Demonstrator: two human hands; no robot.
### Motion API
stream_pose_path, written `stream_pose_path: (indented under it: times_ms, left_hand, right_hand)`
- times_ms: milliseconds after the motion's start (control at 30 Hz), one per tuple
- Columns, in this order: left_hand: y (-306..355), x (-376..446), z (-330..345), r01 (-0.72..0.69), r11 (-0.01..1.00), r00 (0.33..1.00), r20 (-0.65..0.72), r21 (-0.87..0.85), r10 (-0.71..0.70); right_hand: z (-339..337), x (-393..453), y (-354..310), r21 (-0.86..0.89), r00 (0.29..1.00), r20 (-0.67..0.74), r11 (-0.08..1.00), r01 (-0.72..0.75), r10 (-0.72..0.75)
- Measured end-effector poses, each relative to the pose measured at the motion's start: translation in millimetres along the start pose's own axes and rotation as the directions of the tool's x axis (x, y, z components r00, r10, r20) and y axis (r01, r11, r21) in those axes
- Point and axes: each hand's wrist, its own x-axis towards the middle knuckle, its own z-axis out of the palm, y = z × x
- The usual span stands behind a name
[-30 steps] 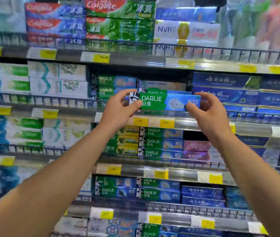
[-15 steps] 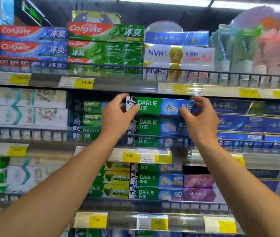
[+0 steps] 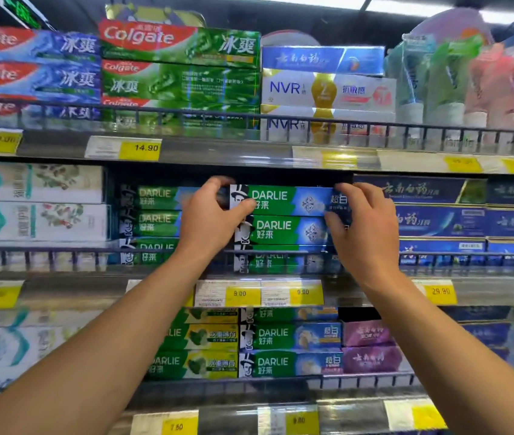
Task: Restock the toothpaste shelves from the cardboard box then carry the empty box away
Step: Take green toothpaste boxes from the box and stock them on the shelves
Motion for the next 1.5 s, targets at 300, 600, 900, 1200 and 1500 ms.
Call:
stream_pose_path:
  times_ms: [300,600,900,1200,1500]
  left_hand:
    - [-1,0,1,-0.012,1.000,1.000,0.020,-0.024,0.013]
    - [2,1,1,0.012,1.000,0.999,0.038,0.003,-0.012]
    - [8,4,-6,0.055,0.998,0.993,0.104,-0.012,-0.053]
    - [11,-4,-16,0.113,0.993,0.981,0.162,-0.044,-0.105]
    - [12,-125,-35,0.134,0.963,0.979,0.180,-0.234,-0.092]
  right_hand:
    - [1,1,-4,-0.029,0.999,0.029,0.999,-0.034,0.034]
    - [-2,3,-9,-0.043,0.994,0.097,0.998,-0.053,0.057]
    - [-16,-1,-16,-0.027,0.990,0.135,0.999,-0.042,0.045]
    - [-23,-10,-25,-0.027,0.982,0.185,0.999,-0.041,0.045]
    - [-47,-103,-31,0.031,0.942,0.330,0.997,-0.077,0.062]
